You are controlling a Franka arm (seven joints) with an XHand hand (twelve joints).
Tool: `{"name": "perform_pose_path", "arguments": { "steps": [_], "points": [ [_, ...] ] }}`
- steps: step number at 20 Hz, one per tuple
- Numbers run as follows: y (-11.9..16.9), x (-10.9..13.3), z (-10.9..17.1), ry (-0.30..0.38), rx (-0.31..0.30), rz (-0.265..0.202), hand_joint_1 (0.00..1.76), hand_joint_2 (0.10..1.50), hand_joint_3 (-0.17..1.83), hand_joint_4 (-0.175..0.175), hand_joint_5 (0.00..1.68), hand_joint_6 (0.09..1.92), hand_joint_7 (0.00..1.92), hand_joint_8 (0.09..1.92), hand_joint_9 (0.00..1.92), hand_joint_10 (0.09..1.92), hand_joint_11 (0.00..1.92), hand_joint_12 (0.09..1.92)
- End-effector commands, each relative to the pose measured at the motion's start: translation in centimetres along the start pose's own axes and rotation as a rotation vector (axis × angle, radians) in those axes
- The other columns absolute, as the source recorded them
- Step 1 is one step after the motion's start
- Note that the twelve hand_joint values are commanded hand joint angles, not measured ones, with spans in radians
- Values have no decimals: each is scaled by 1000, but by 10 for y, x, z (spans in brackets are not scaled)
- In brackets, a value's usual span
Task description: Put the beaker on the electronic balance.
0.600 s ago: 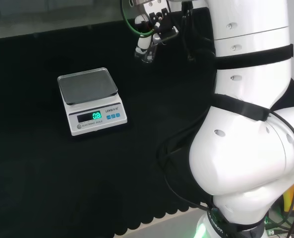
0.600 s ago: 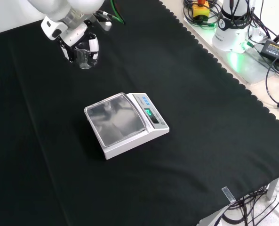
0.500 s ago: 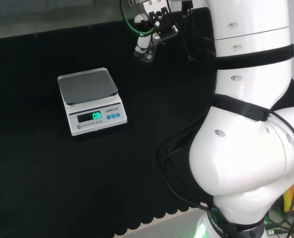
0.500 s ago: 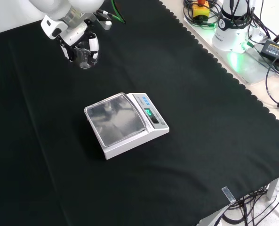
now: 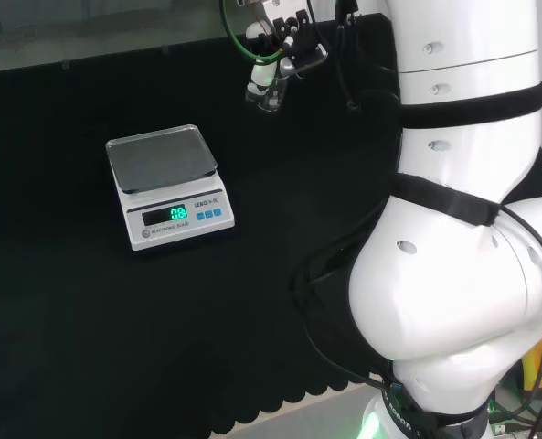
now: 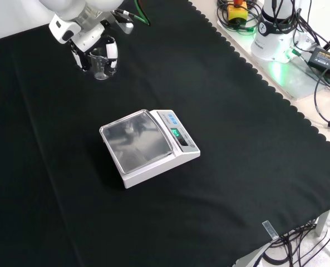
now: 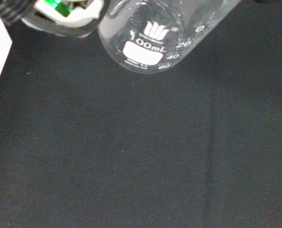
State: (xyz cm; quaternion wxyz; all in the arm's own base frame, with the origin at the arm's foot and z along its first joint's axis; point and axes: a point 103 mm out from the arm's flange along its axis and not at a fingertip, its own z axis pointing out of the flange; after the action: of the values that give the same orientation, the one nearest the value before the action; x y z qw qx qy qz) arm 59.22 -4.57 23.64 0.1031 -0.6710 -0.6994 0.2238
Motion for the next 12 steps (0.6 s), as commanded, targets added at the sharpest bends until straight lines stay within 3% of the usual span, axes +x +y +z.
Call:
{"name": "perform_pose_path", "arguments": {
  "steps": [1, 12],
  "points": [
    [-9, 17, -9, -8, -12, -12, 920, 690, 463, -172, 1143, 307, 1387, 362, 1641, 87, 1663, 466],
    [4, 72, -26, -20, 9, -90, 906, 694, 463, -169, 1129, 311, 1389, 361, 1641, 87, 1663, 462]
  ]
}}
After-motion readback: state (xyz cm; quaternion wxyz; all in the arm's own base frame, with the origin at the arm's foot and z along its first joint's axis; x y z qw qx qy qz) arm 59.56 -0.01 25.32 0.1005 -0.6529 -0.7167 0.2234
